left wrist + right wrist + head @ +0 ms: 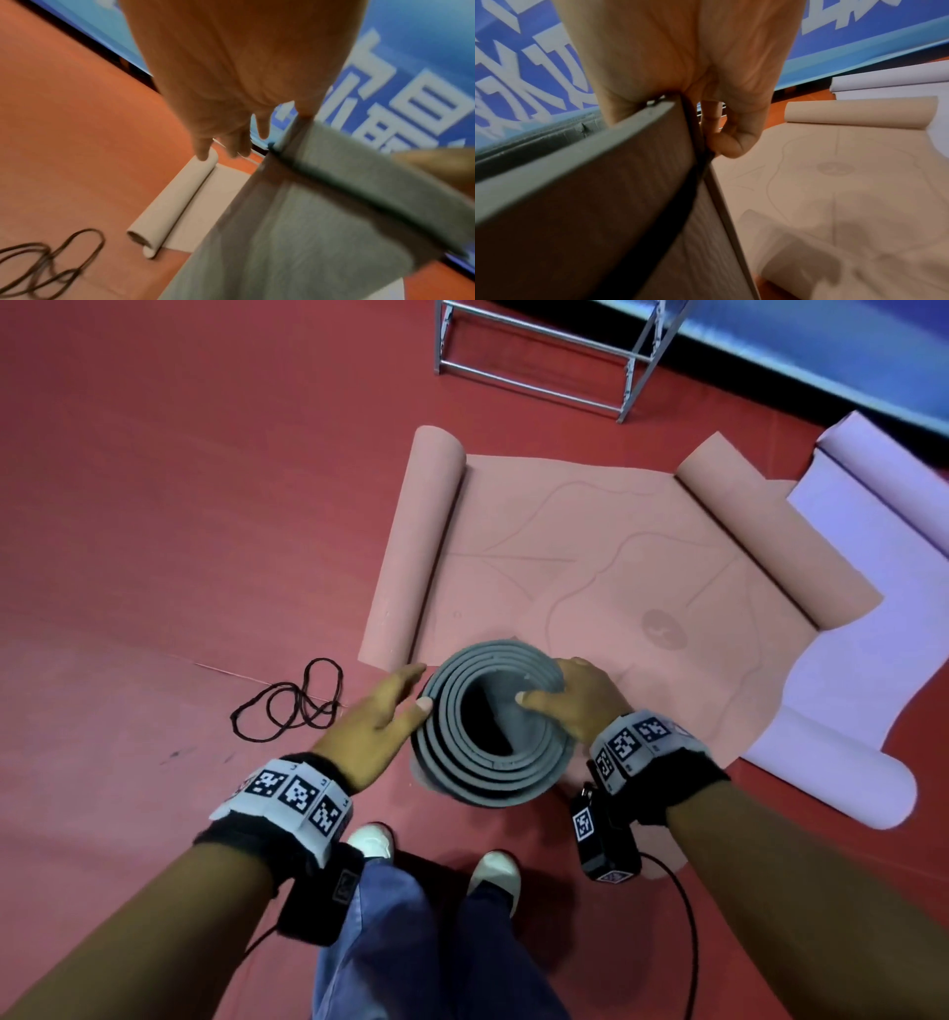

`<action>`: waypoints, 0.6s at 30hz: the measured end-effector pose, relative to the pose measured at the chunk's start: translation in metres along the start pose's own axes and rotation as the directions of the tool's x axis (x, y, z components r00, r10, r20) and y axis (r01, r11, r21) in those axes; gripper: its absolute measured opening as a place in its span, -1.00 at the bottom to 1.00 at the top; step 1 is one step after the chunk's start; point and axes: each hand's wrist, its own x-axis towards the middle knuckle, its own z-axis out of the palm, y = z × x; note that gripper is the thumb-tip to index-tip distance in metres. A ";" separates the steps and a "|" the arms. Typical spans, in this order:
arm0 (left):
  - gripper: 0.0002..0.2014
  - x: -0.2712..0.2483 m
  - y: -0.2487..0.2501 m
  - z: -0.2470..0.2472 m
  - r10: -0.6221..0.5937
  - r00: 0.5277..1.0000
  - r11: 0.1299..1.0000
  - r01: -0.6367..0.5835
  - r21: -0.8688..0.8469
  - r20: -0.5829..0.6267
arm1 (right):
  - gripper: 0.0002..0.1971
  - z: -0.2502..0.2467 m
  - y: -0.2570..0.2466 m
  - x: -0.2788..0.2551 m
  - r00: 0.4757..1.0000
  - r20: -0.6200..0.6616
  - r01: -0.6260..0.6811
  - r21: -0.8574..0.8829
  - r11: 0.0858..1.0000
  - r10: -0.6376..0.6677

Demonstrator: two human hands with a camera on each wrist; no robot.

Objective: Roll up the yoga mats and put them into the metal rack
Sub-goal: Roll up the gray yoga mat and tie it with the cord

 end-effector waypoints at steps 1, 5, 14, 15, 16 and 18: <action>-0.45 -0.004 -0.003 0.001 -0.031 0.999 0.999 0.030 0.035 0.031 | -0.74 -0.004 0.002 0.001 1.000 0.015 -0.010 0.003 1.000 0.010; -0.69 -0.011 0.004 0.009 -0.077 0.997 0.996 0.076 -0.053 -0.008 | -0.81 -0.002 0.001 0.000 0.998 -0.006 -0.056 0.041 0.998 0.056; -0.76 -0.012 -0.005 0.016 -0.193 0.980 0.975 0.185 -0.123 -0.050 | -0.64 0.008 0.000 -0.006 0.983 -0.172 -0.045 0.062 0.997 0.055; -0.79 -0.013 -0.005 0.019 -0.212 0.975 0.965 0.198 -0.171 -0.063 | -0.63 0.008 0.002 -0.005 0.985 -0.164 -0.048 0.054 0.997 0.057; -0.82 -0.014 -0.003 0.021 -0.227 0.971 0.953 0.204 -0.225 -0.080 | -0.64 0.008 0.003 -0.004 0.985 -0.164 -0.057 0.040 0.998 0.063; -0.88 -0.015 0.000 0.023 -0.240 0.964 0.927 0.194 -0.320 -0.112 | -0.63 0.008 0.006 -0.004 0.984 -0.161 -0.078 0.025 0.997 0.082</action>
